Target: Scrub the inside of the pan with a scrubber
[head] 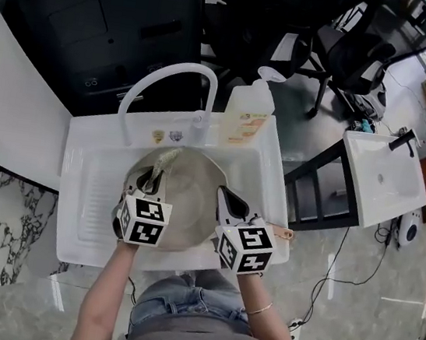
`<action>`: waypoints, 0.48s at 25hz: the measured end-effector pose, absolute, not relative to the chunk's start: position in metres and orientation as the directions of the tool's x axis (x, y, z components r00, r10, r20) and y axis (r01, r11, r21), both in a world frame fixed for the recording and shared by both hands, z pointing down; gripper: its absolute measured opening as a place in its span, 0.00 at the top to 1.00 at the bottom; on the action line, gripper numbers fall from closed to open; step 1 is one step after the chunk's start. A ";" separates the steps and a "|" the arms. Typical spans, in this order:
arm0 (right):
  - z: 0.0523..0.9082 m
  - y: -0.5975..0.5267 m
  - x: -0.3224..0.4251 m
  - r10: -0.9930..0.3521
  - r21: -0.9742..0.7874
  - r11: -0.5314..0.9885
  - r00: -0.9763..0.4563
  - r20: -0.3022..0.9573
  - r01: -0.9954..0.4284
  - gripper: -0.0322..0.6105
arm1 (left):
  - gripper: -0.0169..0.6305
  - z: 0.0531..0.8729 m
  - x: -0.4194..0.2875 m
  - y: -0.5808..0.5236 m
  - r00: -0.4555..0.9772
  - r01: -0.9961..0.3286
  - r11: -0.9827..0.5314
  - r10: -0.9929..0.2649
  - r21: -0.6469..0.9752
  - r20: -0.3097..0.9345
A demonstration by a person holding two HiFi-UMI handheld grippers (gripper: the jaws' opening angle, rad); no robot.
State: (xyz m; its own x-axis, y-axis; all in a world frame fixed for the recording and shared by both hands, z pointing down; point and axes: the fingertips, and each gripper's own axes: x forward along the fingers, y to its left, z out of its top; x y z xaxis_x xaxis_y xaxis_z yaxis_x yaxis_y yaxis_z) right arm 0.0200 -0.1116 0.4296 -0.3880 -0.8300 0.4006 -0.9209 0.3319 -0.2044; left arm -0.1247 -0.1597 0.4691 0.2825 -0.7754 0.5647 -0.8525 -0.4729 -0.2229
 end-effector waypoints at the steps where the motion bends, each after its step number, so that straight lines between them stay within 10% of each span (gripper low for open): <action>1: 0.427 -0.110 0.019 -0.834 -0.203 0.333 -0.388 0.392 -0.921 0.93 | 0.88 0.464 -0.123 -0.155 0.301 -0.862 -0.468 -0.779 -0.192 0.550; 12: 0.410 -0.089 0.014 -0.856 -0.197 0.349 -0.397 0.331 -0.916 0.93 | 0.88 0.420 -0.108 -0.117 0.405 -0.895 -0.445 -0.825 -0.011 0.393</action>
State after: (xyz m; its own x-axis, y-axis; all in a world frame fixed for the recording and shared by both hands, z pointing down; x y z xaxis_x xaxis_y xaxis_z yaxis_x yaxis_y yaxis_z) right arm 0.0139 -0.0889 0.4097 -0.3975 -0.8558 0.3310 -0.9161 0.3492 -0.1972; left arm -0.1082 -0.1168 0.4196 0.4054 -0.8254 0.3930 -0.8955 -0.4450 -0.0109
